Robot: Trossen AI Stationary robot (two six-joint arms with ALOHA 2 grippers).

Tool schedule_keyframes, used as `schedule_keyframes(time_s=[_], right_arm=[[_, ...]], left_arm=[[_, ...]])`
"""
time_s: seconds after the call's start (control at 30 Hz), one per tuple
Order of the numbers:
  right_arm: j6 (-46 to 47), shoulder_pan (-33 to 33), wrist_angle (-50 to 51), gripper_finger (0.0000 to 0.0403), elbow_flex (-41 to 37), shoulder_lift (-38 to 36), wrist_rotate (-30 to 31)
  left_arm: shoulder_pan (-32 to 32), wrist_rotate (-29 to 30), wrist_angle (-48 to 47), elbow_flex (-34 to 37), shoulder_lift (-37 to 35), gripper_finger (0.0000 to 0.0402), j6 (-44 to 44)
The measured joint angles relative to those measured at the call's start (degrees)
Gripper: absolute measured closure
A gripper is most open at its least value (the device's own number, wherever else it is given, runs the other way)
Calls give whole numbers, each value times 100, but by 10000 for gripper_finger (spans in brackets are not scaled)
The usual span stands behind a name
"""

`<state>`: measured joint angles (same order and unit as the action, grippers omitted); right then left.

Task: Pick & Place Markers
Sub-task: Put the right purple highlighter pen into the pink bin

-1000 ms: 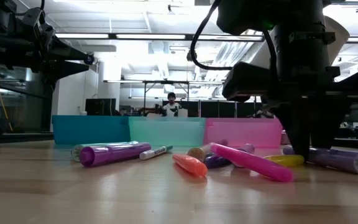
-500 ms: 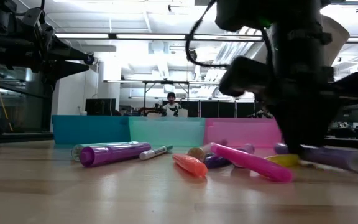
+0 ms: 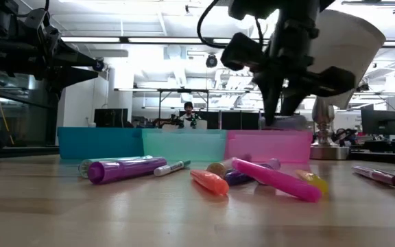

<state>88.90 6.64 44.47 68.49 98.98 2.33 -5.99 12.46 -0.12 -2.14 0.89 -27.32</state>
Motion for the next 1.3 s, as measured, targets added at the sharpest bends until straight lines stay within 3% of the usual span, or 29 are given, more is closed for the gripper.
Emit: schedule_keyframes(time_s=[0.53, 0.8, 1.13, 1.3], right_arm=[[-1782, -1925, -432, 344, 52, -461, 407], [-2355, -2638, -499, 344, 197, -460, 967], [-2789, -2993, -507, 342, 197, 76, 1057], [-2795, -2989, -561, 323, 197, 293, 970]], left_arm=[[-1, -1, 0, 0, -1, 254, 0], [0, -1, 0, 0, -1, 254, 0], [1, 0, 0, 0, 0, 254, 0], [-1, -1, 0, -1, -2, 254, 0]])
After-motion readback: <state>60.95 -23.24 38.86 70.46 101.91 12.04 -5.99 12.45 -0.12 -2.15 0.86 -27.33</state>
